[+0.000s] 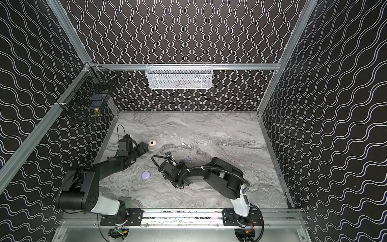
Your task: Insert the wireless bluetooth earbuds into the charging case
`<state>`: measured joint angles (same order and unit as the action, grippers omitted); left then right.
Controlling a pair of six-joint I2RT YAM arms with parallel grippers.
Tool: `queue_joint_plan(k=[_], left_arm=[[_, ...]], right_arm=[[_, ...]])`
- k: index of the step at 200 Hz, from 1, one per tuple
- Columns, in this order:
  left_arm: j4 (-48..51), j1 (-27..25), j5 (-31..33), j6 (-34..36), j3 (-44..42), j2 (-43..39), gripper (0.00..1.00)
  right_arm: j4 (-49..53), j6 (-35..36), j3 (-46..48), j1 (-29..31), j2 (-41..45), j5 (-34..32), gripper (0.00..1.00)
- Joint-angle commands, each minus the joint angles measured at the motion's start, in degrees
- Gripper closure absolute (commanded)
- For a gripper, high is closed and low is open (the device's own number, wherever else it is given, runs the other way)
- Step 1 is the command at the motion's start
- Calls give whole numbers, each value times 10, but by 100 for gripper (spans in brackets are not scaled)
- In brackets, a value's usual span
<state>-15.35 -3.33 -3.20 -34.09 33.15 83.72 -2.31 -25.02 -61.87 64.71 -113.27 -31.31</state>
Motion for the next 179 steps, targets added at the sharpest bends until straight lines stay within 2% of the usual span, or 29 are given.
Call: queue_joint_plan(k=[1,21,35,73,87,109,129,145,161,179], left_arm=[[-18,0,5,13,-5,-8,14],[-22,0,2,13,-7,-12,14],[-22,0,1,13,-7,-13,14],[-24,0,-1,12,-8,-16,14],[-26,0,-3,13,-9,-17,14],[-29,-1,-6,13,-10,-18,14],[-31,0,-9,14,-11,-17,14],[-33,-1,-10,13,-12,-16,15],[-51,-1,-4,11,-27,-36,17],[-38,-1,14,22,-32,-63,15]], right_arm=[[14,-11,1,-9,11,-16,12],[29,-20,-6,-19,12,-16,27],[36,-25,-11,-22,13,-13,34],[21,-31,6,-22,42,14,39],[-7,-14,21,-21,69,37,38],[-62,18,63,-22,91,89,29],[-64,7,75,-26,107,83,25],[-42,-7,56,-25,101,76,23],[-16,-34,21,-25,75,66,11],[-13,-13,-6,-21,52,83,10]])
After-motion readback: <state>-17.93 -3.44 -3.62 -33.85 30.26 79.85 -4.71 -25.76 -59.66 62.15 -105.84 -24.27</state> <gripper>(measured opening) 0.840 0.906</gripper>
